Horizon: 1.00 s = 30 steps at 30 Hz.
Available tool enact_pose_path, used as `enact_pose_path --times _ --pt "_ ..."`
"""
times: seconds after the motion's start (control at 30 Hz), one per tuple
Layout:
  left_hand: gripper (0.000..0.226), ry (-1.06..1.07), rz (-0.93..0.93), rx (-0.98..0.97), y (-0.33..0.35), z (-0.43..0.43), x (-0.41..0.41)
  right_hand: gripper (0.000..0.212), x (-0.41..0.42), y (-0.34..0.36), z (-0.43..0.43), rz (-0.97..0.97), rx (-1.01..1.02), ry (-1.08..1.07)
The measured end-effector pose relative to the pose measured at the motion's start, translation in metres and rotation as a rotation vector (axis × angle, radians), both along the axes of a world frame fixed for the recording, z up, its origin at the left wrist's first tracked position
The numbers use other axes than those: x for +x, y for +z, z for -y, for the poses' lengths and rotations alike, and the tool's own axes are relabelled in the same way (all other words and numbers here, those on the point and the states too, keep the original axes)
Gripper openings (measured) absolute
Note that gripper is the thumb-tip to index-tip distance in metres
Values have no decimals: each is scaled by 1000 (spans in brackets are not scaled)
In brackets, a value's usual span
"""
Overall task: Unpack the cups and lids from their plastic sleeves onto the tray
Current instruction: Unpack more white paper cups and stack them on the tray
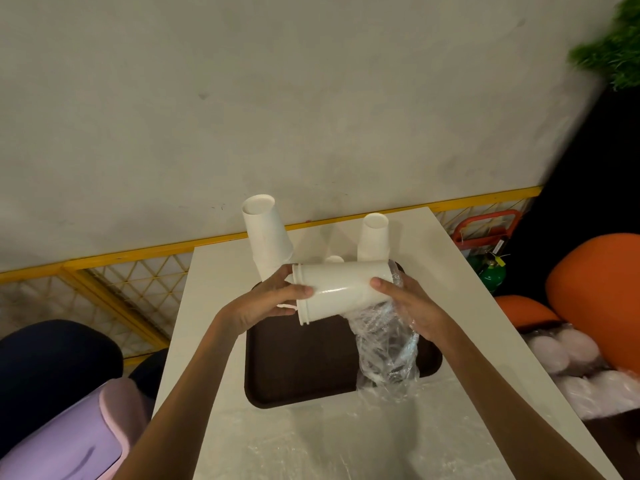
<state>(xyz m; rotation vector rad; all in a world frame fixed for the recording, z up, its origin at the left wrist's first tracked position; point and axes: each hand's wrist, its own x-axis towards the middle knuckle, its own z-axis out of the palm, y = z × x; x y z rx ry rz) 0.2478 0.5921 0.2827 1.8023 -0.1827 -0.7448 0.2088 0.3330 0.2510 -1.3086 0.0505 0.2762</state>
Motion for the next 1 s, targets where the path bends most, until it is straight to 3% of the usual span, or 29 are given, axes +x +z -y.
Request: enact_pose_path --times 0.17,0.33,0.43,0.6,0.67,0.77,0.87,1.0 --pt "113 -129 -54 133 4 -1 -2 44 -3 0 2 -15 -40 37" --pt "70 -350 -15 449 8 19 -8 30 -3 2 -2 -25 -87 46" --pt "56 -383 29 499 6 30 -10 38 -1 0 -6 -24 -119 39" --pt "75 -299 -5 373 -8 33 -10 63 1 -3 -7 -21 -115 9" --pt "72 -267 7 332 -11 32 -10 67 1 -4 -7 -16 -116 -4" --pt "63 -172 65 246 -1 28 -8 50 1 -6 -7 -31 -133 -16" --pt "83 28 176 81 23 23 -2 23 3 -9 -9 -63 -140 -38" --pt "79 400 414 -78 57 15 18 35 5 -10 -18 -58 -151 -63"
